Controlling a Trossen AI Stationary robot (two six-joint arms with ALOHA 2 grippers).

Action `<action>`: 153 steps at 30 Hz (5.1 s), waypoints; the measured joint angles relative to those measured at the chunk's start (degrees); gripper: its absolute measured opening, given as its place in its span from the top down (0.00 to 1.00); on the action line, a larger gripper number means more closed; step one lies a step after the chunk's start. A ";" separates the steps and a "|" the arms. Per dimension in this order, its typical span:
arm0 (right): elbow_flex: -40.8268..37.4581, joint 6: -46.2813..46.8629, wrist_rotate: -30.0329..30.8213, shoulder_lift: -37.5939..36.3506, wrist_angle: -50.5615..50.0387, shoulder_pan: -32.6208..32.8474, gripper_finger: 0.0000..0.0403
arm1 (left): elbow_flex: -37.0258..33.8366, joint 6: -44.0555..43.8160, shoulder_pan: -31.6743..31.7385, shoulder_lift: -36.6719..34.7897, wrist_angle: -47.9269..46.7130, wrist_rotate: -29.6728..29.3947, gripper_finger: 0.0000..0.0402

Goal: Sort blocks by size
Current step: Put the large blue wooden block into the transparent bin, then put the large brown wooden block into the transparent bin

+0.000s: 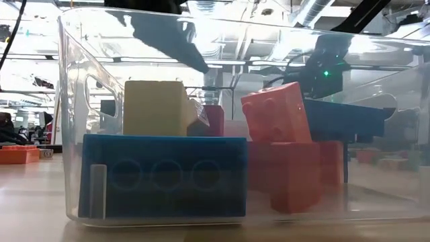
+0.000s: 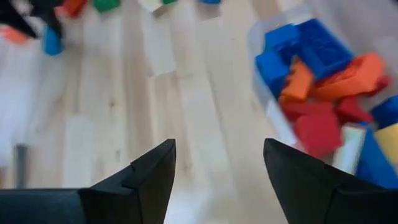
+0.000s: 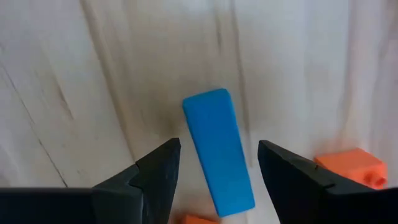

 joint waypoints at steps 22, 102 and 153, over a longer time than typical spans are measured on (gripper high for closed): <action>0.65 0.20 2.85 1.99 0.51 7.61 0.69 | -26.72 -3.10 5.09 -22.06 14.62 -17.62 0.41; -0.24 18.89 -1.33 1.99 -14.97 44.70 0.42 | -26.30 -19.78 6.15 -26.02 -0.10 -14.72 0.41; 23.55 30.06 -22.80 7.16 17.14 53.25 0.49 | -26.32 -21.05 6.15 -26.00 -0.06 -14.65 0.41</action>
